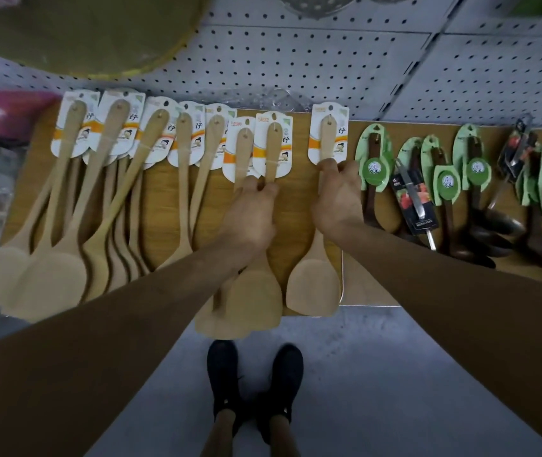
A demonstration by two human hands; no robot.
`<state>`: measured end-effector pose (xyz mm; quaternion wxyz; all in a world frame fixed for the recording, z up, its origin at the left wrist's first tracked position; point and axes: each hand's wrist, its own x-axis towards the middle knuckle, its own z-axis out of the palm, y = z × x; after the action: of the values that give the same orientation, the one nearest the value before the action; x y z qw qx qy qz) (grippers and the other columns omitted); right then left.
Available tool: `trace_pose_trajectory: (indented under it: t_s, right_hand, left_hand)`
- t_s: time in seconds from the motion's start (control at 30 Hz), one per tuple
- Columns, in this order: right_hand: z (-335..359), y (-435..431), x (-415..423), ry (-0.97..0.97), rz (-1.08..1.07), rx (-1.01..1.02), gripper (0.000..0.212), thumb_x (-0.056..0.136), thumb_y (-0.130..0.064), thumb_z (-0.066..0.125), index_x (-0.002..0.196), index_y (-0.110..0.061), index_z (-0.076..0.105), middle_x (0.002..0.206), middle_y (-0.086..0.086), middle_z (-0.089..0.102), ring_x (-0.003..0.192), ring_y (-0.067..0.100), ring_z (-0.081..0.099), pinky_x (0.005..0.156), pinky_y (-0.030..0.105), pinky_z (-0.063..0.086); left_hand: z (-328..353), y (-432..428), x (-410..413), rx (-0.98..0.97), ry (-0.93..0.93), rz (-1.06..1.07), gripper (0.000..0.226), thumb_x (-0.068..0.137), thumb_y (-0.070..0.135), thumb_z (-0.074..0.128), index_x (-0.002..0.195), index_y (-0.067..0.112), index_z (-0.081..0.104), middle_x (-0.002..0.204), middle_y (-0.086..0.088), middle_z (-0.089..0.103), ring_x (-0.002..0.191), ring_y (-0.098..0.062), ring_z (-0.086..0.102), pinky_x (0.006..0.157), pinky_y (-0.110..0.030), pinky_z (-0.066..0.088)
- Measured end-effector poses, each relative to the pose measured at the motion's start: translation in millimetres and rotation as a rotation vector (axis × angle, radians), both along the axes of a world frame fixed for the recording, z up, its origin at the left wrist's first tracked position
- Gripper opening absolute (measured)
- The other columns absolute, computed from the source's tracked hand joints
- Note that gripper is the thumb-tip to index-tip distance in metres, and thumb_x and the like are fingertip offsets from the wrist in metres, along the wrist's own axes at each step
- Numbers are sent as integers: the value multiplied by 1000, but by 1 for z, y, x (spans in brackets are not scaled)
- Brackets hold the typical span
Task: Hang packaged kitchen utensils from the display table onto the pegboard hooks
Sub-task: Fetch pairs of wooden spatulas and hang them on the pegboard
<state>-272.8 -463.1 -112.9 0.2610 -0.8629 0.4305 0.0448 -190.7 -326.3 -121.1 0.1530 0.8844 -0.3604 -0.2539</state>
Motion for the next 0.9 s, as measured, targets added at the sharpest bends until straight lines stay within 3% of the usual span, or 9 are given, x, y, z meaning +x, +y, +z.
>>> trace_pose_trajectory:
  t_s: [0.2,0.3,0.43,0.5,0.57,0.7,0.8,0.9]
  right_hand:
    - [10,-2,-3,-103,-103,186,71,94,13,55,153,-24,47,149,15,37,129,38,56,111,49,53]
    - [18,8,-28,-208,-153,322,76,92,16,56,153,-29,47,144,12,51,126,31,61,103,46,59]
    - [30,33,-74,-386,-263,486,69,95,13,63,147,-31,52,131,3,65,119,19,69,95,41,64]
    - [39,50,-99,-481,-313,572,63,94,10,69,138,-34,58,118,-2,69,104,8,72,83,33,65]
    - [52,67,-123,-553,-352,641,59,96,9,67,133,-35,60,112,-4,68,96,2,71,73,25,62]
    - [81,93,-161,-598,-422,649,58,101,7,60,130,-44,61,102,-20,70,98,4,70,73,23,61]
    - [105,105,-185,-606,-458,611,58,104,6,58,135,-43,57,102,-20,69,99,3,69,76,19,59]
    - [132,110,-208,-635,-526,550,59,104,8,56,137,-40,55,102,-14,67,99,6,67,76,20,59]
  left_hand:
    - [-1,-1,10,-91,213,148,69,94,-7,62,157,20,50,147,-7,44,131,-28,54,106,-23,43]
    - [3,10,2,-191,332,219,65,95,-9,64,148,28,58,144,-2,53,122,-20,60,103,-25,51]
    - [17,38,-21,-297,503,277,68,93,-12,66,141,36,63,118,21,60,95,5,62,72,-3,50]
    - [28,55,-35,-341,588,231,72,94,-15,65,144,36,59,117,24,58,94,11,64,75,-5,51]
    - [40,69,-46,-369,629,165,73,96,-12,64,142,44,57,121,17,58,101,7,63,80,-10,53]
    - [66,86,-62,-374,621,81,63,102,4,67,136,57,59,110,27,60,109,2,61,87,-11,52]
    - [91,88,-71,-406,623,6,59,104,10,66,137,59,59,106,28,61,110,0,62,87,-11,52]
    - [117,82,-76,-405,655,-80,63,104,8,65,144,57,55,108,29,60,109,-7,64,88,-24,57]
